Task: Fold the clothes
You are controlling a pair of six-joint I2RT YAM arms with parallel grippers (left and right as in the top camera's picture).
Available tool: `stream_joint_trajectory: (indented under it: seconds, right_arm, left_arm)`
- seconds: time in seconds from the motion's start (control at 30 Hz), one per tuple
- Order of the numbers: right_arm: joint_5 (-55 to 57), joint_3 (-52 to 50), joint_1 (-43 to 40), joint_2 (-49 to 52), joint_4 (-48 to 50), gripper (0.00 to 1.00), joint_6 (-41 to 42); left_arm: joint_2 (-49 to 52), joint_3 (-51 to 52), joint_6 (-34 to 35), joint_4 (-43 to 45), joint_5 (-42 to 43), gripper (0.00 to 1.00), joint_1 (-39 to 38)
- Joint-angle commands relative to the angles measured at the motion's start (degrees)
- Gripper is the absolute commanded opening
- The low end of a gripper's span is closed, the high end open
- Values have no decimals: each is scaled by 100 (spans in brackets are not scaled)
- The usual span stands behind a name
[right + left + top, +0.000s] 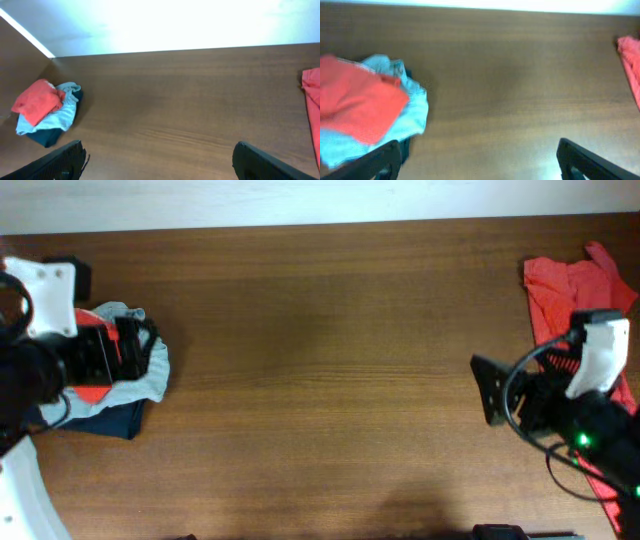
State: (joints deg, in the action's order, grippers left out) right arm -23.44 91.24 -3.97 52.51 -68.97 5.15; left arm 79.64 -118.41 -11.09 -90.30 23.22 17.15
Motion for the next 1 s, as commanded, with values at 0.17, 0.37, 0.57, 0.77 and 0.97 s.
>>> stream_joint_trajectory:
  seconds: [0.17, 0.37, 0.57, 0.77, 0.97]
  right_arm:
    - [-11, 7, 17, -205, -177, 99, -44]
    - [-11, 7, 17, -190, -179, 99, -46]
    - [-11, -20, 24, -262, -177, 99, -46]
    - [1342, -1303, 13, -1473, 791, 99, -50]
    - [1886, -3965, 13, -3342, 2162, 99, -39]
  left_arm:
    - [-85, -4, 184, -210, -404, 99, -92]
    - [-85, -4, 184, -216, -404, 99, -92]
    - [-85, -4, 184, -216, -404, 99, -92]
    - [-85, -4, 184, -216, -404, 99, -92]
    - [-85, -4, 184, -216, -404, 99, -92]
